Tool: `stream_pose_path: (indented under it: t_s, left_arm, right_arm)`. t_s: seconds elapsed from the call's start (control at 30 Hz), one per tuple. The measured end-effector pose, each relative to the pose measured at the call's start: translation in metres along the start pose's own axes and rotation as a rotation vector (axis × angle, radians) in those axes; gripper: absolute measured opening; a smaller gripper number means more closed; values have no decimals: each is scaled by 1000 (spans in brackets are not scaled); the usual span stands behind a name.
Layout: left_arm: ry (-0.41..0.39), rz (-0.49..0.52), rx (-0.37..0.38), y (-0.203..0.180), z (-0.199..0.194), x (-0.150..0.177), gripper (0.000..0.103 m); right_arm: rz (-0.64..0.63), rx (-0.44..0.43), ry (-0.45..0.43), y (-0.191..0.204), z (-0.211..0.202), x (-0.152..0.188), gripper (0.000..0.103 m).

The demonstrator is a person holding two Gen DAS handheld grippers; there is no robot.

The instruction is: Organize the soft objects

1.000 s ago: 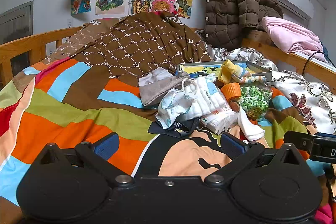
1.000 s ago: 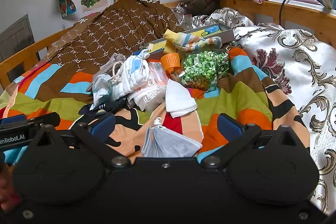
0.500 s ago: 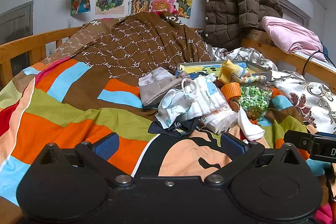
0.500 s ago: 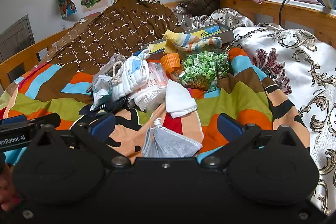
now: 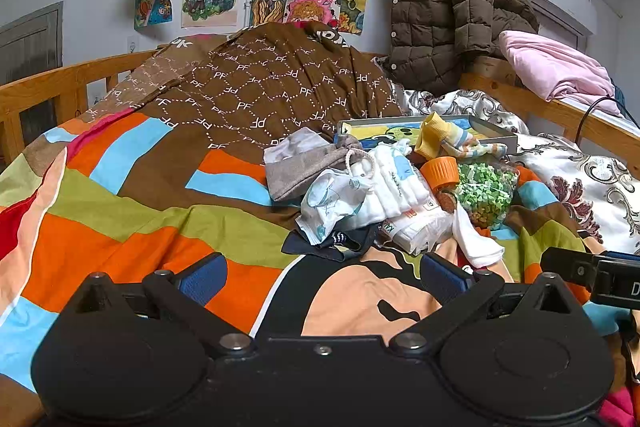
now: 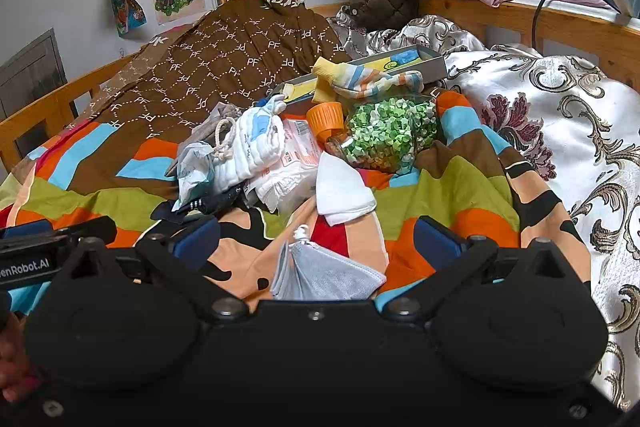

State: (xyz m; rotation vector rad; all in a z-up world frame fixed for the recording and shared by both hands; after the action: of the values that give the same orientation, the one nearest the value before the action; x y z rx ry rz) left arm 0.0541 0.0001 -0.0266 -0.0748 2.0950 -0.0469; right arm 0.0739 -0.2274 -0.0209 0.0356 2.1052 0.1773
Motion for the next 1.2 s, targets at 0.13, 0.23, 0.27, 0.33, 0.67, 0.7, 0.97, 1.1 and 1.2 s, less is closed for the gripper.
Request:
stream_pose_path:
  t_s: [0.13, 0.23, 0.27, 0.33, 0.67, 0.7, 0.97, 1.1, 1.2]
  left_arm:
    - [0, 0, 0, 0, 0, 0, 102]
    - [0, 0, 0, 0, 0, 0, 102]
    - [0, 0, 0, 0, 0, 0, 102]
    - [1, 0, 0, 0, 0, 0, 102]
    - [1, 1, -1, 0, 0, 0, 102]
    - [1, 3, -2, 0, 0, 0, 102]
    - [-24, 50, -1, -10, 6, 2, 102]
    - [3, 84, 40, -12, 20, -6, 102]
    - [15, 127, 78, -16, 29, -14, 102]
  right_arm:
    - [0, 0, -1, 0, 0, 0, 103]
    - [0, 0, 0, 0, 0, 0, 103]
    - [0, -1, -1, 0, 0, 0, 103]
    - [0, -1, -1, 0, 0, 0, 103]
    - [1, 0, 0, 0, 0, 0, 103]
    - [0, 0, 1, 0, -1, 0, 103]
    - [-4, 14, 12, 1, 3, -1, 103]
    - [6, 12, 36, -2, 10, 0, 103]
    - [10, 10, 57, -5, 16, 2, 103]
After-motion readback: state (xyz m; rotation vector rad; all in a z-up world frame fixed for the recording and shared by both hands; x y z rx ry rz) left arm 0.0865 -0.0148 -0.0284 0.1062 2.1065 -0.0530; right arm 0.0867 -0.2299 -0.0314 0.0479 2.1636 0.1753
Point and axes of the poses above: each gripper's, at about its wrist camera, not at the fingertips, and z roughly the way its jaws point, y to its left, x to its underside, the point moved 6 cm from there along z, roughly the way its jaws point, and after that the axes turned 4 degrees about y, right-handed, at the moved point
